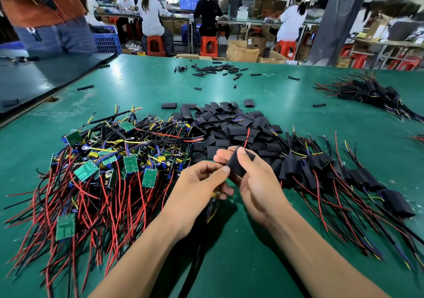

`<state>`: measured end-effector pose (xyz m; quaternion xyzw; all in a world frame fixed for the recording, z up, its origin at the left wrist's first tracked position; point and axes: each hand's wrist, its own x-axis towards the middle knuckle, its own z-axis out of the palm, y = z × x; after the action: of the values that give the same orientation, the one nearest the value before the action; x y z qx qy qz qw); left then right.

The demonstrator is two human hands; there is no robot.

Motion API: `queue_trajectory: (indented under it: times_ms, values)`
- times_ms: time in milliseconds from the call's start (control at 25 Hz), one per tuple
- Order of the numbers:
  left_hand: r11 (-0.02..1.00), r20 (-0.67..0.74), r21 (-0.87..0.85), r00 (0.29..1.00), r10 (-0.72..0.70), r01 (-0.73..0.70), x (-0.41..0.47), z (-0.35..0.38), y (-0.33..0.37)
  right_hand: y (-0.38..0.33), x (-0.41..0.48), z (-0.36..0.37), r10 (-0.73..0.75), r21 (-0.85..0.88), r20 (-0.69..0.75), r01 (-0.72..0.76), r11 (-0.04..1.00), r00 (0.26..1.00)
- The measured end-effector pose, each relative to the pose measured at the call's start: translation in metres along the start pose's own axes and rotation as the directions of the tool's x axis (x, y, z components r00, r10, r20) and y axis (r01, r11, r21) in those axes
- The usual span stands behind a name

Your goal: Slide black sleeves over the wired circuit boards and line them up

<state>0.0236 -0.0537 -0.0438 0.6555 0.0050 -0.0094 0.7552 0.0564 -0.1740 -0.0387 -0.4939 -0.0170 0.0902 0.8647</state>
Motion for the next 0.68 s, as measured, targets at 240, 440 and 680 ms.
queue_trajectory:
  times_ms: [240,440,680]
  values:
    - [0.953,-0.037,0.301,0.998,0.042,-0.029,-0.001,-0.009,-0.004,-0.013,0.011,-0.014,-0.059,0.171,-0.140,0.083,0.982,0.988]
    - [0.966,-0.016,0.254,0.998,0.056,-0.050,-0.001,-0.006,-0.003,-0.009,0.010,-0.010,-0.084,0.010,-0.121,0.086,0.996,0.989]
    - [0.999,-0.102,-0.050,0.995,-0.022,0.016,-0.001,-0.004,0.000,0.003,0.004,-0.001,-0.005,0.006,-0.039,0.006,1.000,0.999]
